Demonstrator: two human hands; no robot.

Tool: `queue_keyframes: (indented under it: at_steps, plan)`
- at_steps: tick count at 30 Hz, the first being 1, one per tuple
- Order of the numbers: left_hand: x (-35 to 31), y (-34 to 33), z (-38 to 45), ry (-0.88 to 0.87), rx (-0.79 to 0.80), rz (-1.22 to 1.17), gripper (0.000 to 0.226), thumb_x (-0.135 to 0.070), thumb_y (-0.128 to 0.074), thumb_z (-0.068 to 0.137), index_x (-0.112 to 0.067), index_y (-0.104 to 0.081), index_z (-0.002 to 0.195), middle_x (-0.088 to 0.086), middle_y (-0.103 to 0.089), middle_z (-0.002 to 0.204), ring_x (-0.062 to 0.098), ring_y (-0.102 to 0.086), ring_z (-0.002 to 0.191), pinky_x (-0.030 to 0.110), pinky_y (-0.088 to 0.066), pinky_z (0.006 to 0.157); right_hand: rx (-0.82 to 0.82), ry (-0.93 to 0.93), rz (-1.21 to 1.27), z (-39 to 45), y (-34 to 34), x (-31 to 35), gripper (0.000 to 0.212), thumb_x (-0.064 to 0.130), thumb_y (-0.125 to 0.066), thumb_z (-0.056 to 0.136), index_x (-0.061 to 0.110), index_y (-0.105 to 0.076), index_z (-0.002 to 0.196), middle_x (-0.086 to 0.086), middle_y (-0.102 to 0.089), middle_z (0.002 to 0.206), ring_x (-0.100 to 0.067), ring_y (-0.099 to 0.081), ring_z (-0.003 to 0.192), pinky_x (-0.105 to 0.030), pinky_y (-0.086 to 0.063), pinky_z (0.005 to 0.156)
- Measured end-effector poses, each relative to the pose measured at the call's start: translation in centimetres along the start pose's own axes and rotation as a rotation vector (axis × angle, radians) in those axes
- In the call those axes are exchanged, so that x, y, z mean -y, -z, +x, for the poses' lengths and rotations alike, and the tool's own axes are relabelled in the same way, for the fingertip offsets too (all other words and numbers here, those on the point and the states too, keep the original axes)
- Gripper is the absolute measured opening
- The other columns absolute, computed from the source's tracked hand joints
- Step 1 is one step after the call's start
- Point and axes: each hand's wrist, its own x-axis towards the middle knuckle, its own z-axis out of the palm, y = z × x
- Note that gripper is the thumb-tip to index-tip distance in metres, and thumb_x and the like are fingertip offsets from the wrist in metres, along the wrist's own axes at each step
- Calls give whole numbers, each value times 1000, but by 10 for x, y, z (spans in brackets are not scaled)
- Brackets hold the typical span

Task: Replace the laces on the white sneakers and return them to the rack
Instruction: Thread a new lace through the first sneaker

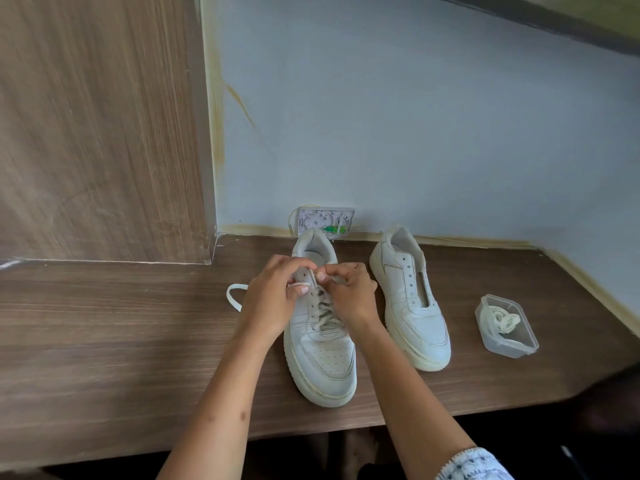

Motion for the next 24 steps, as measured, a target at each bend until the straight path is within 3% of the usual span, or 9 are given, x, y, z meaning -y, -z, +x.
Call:
queue_keyframes:
  at_steps: [4,8,10,12,15,17,19,21,24]
  plan:
    - [-2,0,0,11,-2,0,38,-10,-70,85,-40,-64,108,-16,-52,107,9,-60,94,27,-48,80,-37,-60,-75,0,-1,4,11,38,-72,86,38,-72,74,21,-44,104,-13,-33,119,-41,-32,105]
    - [-4,1,-1,17,-2,-4,38,-9,-70,86,-39,-65,107,-18,-52,106,7,-60,93,24,-46,79,-72,-78,-159,2,-3,3,10,39,-70,87,31,-75,88,10,-54,114,-12,-27,110,-37,-25,97]
    - [-4,2,-1,21,-5,1,37,-10,-70,86,-40,-65,107,-18,-52,106,5,-60,92,23,-46,78,-50,-96,-104,1,-7,4,17,51,-71,79,34,-75,82,8,-58,111,-17,-38,116,-38,-30,100]
    - [-4,3,-1,26,-15,-15,36,-11,-72,84,-39,-65,107,-17,-55,107,4,-61,91,25,-48,78,-2,-127,-23,7,-13,-4,39,68,-67,59,39,-75,83,4,-62,110,-25,-50,119,-44,-44,98]
    - [-4,3,0,22,-27,-19,37,-11,-73,82,-38,-66,107,-18,-57,106,3,-63,90,23,-49,78,84,-138,0,24,-11,-27,54,76,-65,50,39,-76,87,-2,-61,115,-30,-52,119,-44,-51,95]
    - [-5,3,-1,35,-24,-27,37,-11,-73,83,-37,-66,108,-19,-57,105,2,-63,91,17,-45,75,102,-112,-41,9,-1,0,37,67,-72,63,37,-76,83,6,-54,116,-24,-44,121,-40,-45,99]
    - [-6,3,-1,46,-22,-30,38,-10,-73,83,-37,-66,109,-19,-56,105,2,-62,92,12,-42,73,28,-66,-157,1,5,11,12,48,-72,82,37,-72,85,13,-42,111,-12,-29,114,-34,-28,102]
    - [-6,4,-1,47,-17,-28,37,-11,-73,83,-36,-67,108,-18,-57,106,3,-62,92,11,-41,73,-57,-6,-299,-1,5,10,13,41,-67,89,33,-72,97,11,-38,110,-12,-23,108,-33,-18,101]
    - [-9,5,-2,47,-11,-24,33,-14,-75,81,-35,-67,105,-14,-59,106,4,-62,91,18,-46,74,-111,16,-319,-6,-1,12,12,36,-66,91,31,-73,99,10,-36,109,-14,-24,107,-32,-16,95]
